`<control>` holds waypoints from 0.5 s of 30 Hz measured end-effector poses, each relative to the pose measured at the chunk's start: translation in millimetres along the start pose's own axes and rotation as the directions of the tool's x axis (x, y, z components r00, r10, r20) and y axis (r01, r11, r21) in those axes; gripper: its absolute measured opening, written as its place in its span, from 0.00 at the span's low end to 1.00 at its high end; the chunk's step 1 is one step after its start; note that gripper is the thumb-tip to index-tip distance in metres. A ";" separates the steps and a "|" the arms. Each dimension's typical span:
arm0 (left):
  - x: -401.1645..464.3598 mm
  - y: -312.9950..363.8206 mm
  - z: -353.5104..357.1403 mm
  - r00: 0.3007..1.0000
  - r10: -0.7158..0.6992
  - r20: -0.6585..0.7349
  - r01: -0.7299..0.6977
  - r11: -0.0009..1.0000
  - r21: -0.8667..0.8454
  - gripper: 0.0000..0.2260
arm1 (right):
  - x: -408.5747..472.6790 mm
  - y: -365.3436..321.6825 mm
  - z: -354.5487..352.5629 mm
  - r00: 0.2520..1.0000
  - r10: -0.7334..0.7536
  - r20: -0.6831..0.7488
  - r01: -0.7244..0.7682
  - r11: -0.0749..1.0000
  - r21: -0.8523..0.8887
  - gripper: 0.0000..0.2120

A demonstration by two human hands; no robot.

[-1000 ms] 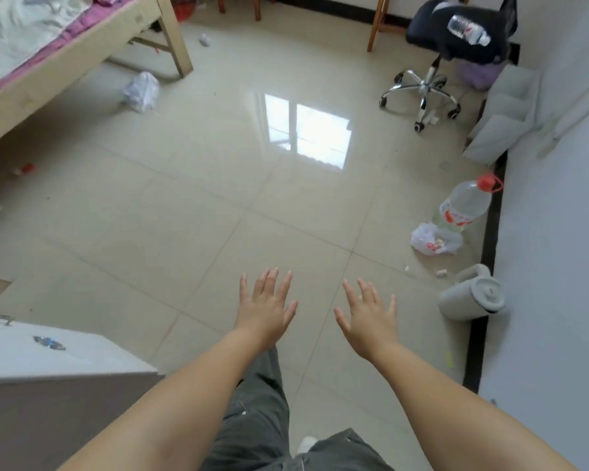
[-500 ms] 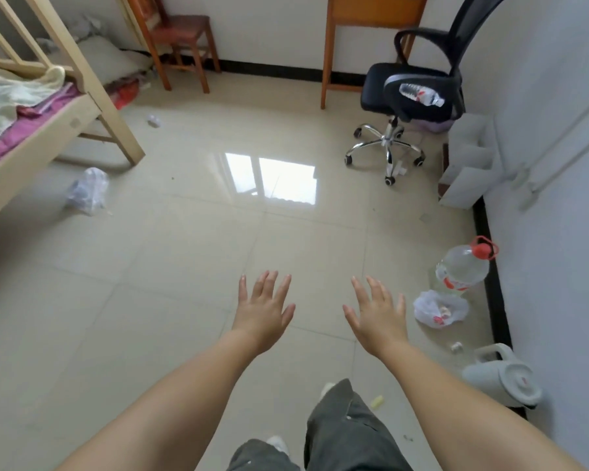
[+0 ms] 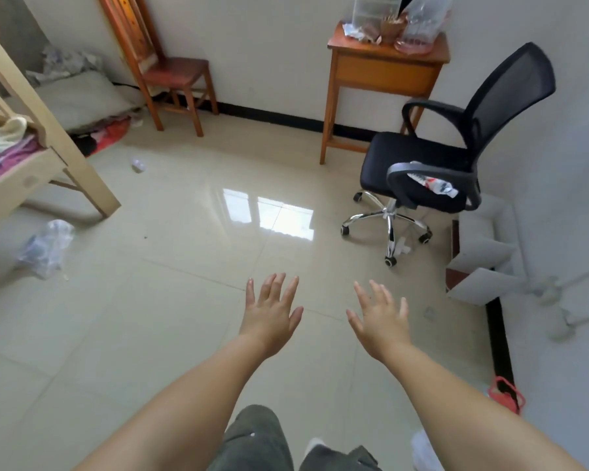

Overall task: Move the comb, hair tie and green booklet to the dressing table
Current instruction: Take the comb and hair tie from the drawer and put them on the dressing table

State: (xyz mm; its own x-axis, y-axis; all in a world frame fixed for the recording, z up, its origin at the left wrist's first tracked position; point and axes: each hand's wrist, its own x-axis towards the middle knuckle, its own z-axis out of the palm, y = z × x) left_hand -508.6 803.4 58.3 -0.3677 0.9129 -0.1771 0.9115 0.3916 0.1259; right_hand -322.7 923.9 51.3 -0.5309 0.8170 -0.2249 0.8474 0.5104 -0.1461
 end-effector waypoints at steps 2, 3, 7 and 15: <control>51.8 -8.4 -9.1 1.000 -0.025 0.006 0.025 1.000 -0.013 0.27 | 55.3 -2.6 -12.6 1.000 -0.014 0.000 0.014 1.000 0.002 0.28; 79.5 -13.8 -13.6 0.999 -0.034 0.003 0.034 0.999 -0.013 0.27 | 84.9 -4.7 -18.5 1.000 -0.017 -0.009 0.017 1.000 0.008 0.28; 203.9 -41.1 -37.6 0.999 -0.010 -0.032 0.009 1.000 -0.010 0.27 | 212.9 -15.2 -47.7 0.998 -0.001 -0.065 0.003 1.000 0.025 0.28; 452.1 -72.3 -119.6 0.992 0.108 -0.073 -0.105 0.994 0.033 0.27 | 425.9 -24.3 -130.9 0.983 0.114 -0.147 -0.100 0.990 0.098 0.27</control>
State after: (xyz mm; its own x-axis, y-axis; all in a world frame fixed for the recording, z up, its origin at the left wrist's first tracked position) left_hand -762.8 1201.6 85.9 -0.2800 0.9557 -0.0909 0.9508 0.2891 0.1115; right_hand -568.9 1294.6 85.2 -0.4248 0.9001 -0.0964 0.8916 0.3975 -0.2169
